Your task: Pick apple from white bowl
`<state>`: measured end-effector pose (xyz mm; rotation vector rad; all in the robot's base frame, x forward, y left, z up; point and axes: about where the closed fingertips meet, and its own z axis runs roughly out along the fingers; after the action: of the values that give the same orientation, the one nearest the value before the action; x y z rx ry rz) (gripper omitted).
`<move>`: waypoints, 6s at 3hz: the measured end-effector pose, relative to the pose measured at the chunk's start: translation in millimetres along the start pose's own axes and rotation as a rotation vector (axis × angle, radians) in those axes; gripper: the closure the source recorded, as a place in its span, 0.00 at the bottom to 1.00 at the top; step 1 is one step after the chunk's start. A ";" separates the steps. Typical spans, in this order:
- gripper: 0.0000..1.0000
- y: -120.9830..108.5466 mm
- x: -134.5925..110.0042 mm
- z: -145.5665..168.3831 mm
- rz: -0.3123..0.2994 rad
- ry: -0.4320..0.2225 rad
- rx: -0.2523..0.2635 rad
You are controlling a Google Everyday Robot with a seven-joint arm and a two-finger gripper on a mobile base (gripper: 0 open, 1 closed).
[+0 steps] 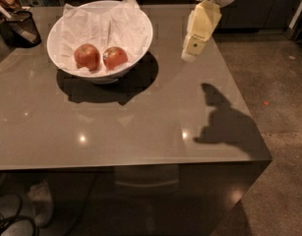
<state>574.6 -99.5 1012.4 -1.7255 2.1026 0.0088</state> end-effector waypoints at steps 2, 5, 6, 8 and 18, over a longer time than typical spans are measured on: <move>0.00 -21.6 -45.7 19.5 -0.089 -0.123 -0.010; 0.00 -45.8 -84.5 30.7 -0.117 -0.205 -0.009; 0.02 -59.3 -97.3 52.5 -0.114 -0.208 -0.031; 0.34 -86.9 -125.6 89.6 -0.116 -0.207 -0.066; 0.23 -30.4 -141.1 173.9 0.135 -0.167 -0.288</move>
Offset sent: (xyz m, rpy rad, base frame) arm 0.0571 0.0805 0.0171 0.1242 -0.0569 0.2279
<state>677.7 71.6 906.7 -1.6658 2.1692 0.4996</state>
